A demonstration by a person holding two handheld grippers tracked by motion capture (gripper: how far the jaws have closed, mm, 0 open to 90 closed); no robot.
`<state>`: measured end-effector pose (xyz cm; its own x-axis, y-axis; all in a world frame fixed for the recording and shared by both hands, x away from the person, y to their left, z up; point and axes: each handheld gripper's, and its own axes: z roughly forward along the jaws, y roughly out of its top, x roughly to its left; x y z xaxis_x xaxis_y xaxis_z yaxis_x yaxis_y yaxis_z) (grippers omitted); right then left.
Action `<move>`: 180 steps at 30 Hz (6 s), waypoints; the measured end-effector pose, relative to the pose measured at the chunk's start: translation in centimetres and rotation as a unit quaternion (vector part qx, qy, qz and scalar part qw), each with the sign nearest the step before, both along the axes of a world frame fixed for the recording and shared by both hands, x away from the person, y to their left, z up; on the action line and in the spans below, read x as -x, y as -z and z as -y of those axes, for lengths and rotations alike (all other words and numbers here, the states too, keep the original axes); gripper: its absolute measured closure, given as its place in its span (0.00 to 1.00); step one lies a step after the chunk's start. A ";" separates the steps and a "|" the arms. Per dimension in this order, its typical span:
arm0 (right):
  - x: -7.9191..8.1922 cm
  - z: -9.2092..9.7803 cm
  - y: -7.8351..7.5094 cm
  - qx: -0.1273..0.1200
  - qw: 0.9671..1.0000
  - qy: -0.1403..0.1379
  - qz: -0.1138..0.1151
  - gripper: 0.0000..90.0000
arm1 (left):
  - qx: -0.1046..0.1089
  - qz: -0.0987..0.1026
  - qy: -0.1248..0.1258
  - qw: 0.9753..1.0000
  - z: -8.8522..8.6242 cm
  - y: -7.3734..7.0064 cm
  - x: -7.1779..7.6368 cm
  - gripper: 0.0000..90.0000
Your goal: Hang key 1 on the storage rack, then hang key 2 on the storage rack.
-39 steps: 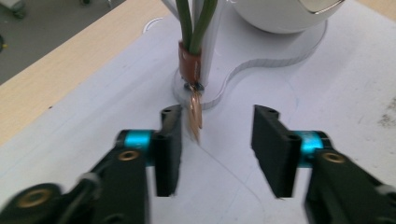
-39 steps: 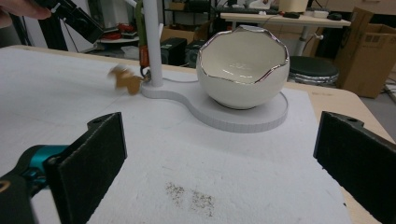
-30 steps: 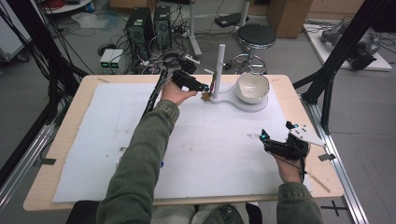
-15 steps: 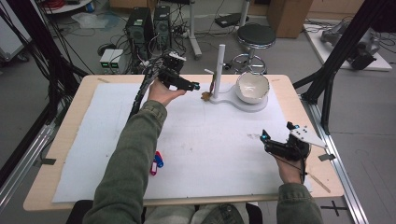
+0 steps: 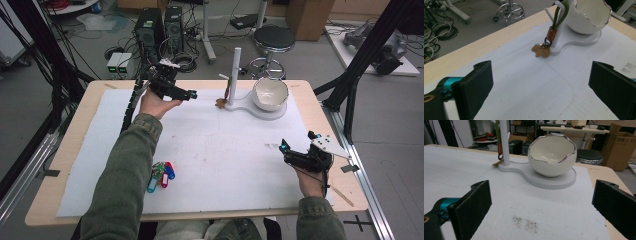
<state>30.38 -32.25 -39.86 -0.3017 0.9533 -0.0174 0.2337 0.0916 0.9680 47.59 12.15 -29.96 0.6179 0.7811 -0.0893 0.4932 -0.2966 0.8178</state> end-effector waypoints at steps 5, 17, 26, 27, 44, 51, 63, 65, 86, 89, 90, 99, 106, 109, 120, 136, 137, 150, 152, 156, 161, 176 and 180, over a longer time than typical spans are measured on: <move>-0.1 -0.1 0.0 -0.001 1.000 -0.001 0.002 0.02 | 0.010 0.002 -0.006 1.000 -1.4 0.0 0.7 0.07; -0.4 -0.3 0.0 0.002 1.000 -0.005 0.001 0.02 | 0.021 0.009 -0.009 1.000 -3.9 0.3 3.0 0.07; -0.4 -0.4 0.0 0.002 1.000 -0.003 0.001 0.02 | 0.022 0.009 -0.003 1.000 -5.1 0.9 4.6 0.07; -0.4 -0.4 0.0 0.002 1.000 -0.003 0.001 0.02 | 0.021 0.006 -0.003 1.000 -5.4 1.3 4.9 0.07; -0.3 -0.4 0.0 0.002 1.000 -0.003 0.001 0.02 | 0.011 -0.008 0.002 1.000 -6.8 3.4 7.8 0.07; -0.3 -0.4 0.0 0.002 1.000 -0.002 0.001 0.02 | -0.001 -0.016 0.013 1.000 -7.0 4.4 9.3 0.07; -0.3 -0.4 0.0 0.000 1.000 -0.003 0.000 0.02 | -0.009 -0.035 0.009 0.999 -7.7 6.3 11.0 0.07; -0.3 -0.4 0.0 -0.001 1.000 -0.002 0.000 0.02 | -0.009 -0.035 0.009 0.999 -7.8 6.5 11.3 0.07; -0.2 -0.4 0.0 -0.001 1.000 -0.001 0.000 0.02 | -0.017 -0.043 0.026 0.999 -8.0 7.5 13.5 0.07; -0.2 -0.3 0.0 -0.001 1.000 0.000 0.000 0.02 | -0.012 -0.045 0.025 0.999 -8.2 8.0 13.8 0.07; -0.3 -0.3 0.0 0.000 1.000 0.000 0.001 0.02 | -0.014 -0.050 0.025 0.998 -8.3 8.3 14.1 0.07; -0.2 -0.3 0.0 0.000 1.000 0.000 0.001 0.02 | -0.016 -0.046 0.027 0.998 -8.3 8.9 15.1 0.07; -0.2 -0.3 0.0 -0.003 1.000 0.001 0.000 0.02 | -0.012 -0.048 0.032 0.998 -8.2 9.5 15.7 0.07; -0.3 -0.3 0.0 -0.002 1.000 -0.001 0.001 0.02 | -0.017 -0.049 0.037 0.998 -8.2 9.7 15.8 0.07; -0.3 -0.1 -0.1 -0.007 1.000 0.004 0.004 0.02 | -0.030 -0.068 0.063 0.995 -7.5 11.0 16.8 0.11; -0.8 -0.3 0.0 -0.008 1.000 0.003 0.000 0.02 | -0.070 -0.093 0.090 0.989 -6.8 11.8 16.8 0.21; -0.9 -0.3 0.1 -0.007 1.000 0.002 0.000 0.02 | -0.078 -0.098 0.086 0.988 -6.9 12.0 16.6 0.30; -0.9 -0.2 0.1 -0.007 1.000 0.006 -0.004 0.02 | -0.062 -0.114 0.097 0.987 -7.5 12.3 16.0 0.73; -0.7 -0.2 0.0 -0.007 1.000 0.005 0.000 0.02 | -0.070 -0.098 0.094 0.988 -7.4 12.1 16.3 0.77; -0.6 0.0 0.0 -0.014 1.000 0.006 0.001 0.02 | -0.060 -0.084 0.090 0.991 -7.8 11.6 16.6 0.87; -0.9 -0.2 0.0 -0.014 1.000 0.004 0.001 0.02 | -0.061 -0.081 0.084 0.991 -7.9 11.6 16.8 0.87; -1.1 -0.4 -0.1 -0.015 1.000 0.002 0.004 0.02 | -0.031 -0.059 0.072 0.995 -8.7 10.1 17.5 0.88; -1.1 -0.3 -0.1 -0.017 1.000 0.004 0.004 0.02 | -0.026 -0.052 0.071 0.996 -8.8 9.7 17.5 0.88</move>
